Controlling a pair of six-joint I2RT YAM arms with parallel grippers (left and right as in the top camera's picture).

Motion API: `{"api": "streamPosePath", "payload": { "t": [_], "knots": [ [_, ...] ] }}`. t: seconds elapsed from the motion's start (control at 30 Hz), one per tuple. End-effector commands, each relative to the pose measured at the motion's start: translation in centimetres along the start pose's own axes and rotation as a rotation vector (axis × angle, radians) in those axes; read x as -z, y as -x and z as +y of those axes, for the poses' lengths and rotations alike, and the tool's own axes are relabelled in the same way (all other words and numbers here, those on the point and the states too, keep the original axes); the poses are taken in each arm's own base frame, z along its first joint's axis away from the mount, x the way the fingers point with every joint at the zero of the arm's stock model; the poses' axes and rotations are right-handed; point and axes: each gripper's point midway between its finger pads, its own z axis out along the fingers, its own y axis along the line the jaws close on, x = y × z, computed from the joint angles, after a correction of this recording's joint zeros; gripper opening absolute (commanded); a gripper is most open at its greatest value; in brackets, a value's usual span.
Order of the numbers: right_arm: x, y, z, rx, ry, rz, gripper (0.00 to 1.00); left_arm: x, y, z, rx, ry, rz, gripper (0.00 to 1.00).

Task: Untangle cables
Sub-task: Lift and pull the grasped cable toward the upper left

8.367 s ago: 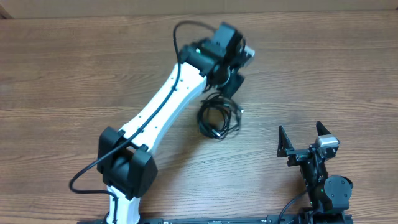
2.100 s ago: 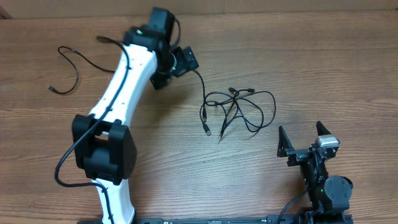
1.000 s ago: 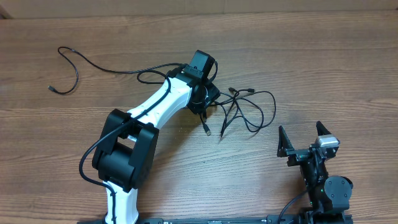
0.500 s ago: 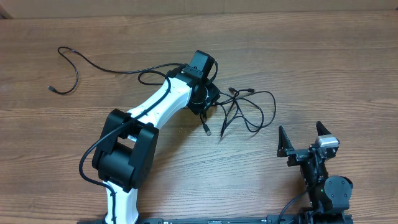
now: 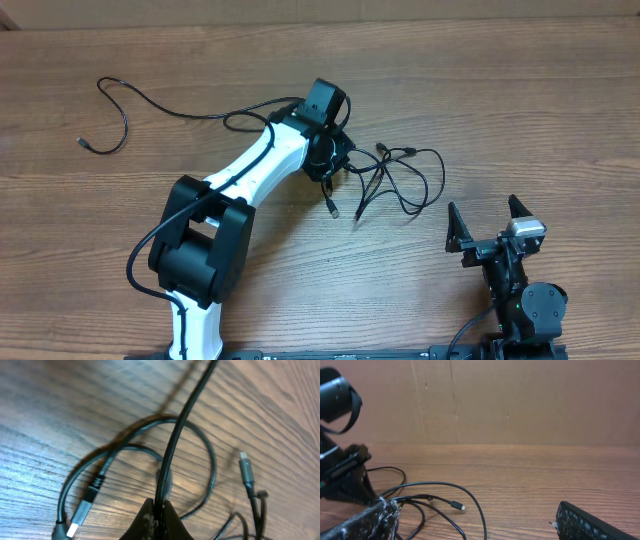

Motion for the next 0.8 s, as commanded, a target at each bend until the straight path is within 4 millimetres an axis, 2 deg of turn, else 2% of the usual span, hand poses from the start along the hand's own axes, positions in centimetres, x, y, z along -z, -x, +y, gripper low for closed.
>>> {"api": "streamPosePath", "payload": {
  "t": [0.0, 0.27, 0.43, 0.6, 0.77],
  "knots": [
    [0.0, -0.3, 0.1, 0.002, 0.007, 0.000, 1.00, 3.8, 1.8, -4.2, -0.172, -0.079, -0.089, 0.04],
    [0.0, -0.3, 0.1, 0.002, 0.007, 0.000, 1.00, 12.8, 4.5, -8.8, -0.409, -0.085, -0.334, 0.04],
    [0.0, -0.3, 0.1, 0.002, 0.007, 0.000, 1.00, 16.0, 4.2, -11.3, -0.603, -0.129, -0.398, 0.04],
    [0.0, -0.2, 0.1, 0.002, 0.007, -0.001, 1.00, 18.3, 2.9, -12.6, -0.659, -0.177, -0.385, 0.04],
    [0.0, -0.2, 0.1, 0.002, 0.007, -0.001, 1.00, 20.4, -0.7, -15.1, -0.722, -0.364, -0.243, 0.04]
  ]
}}
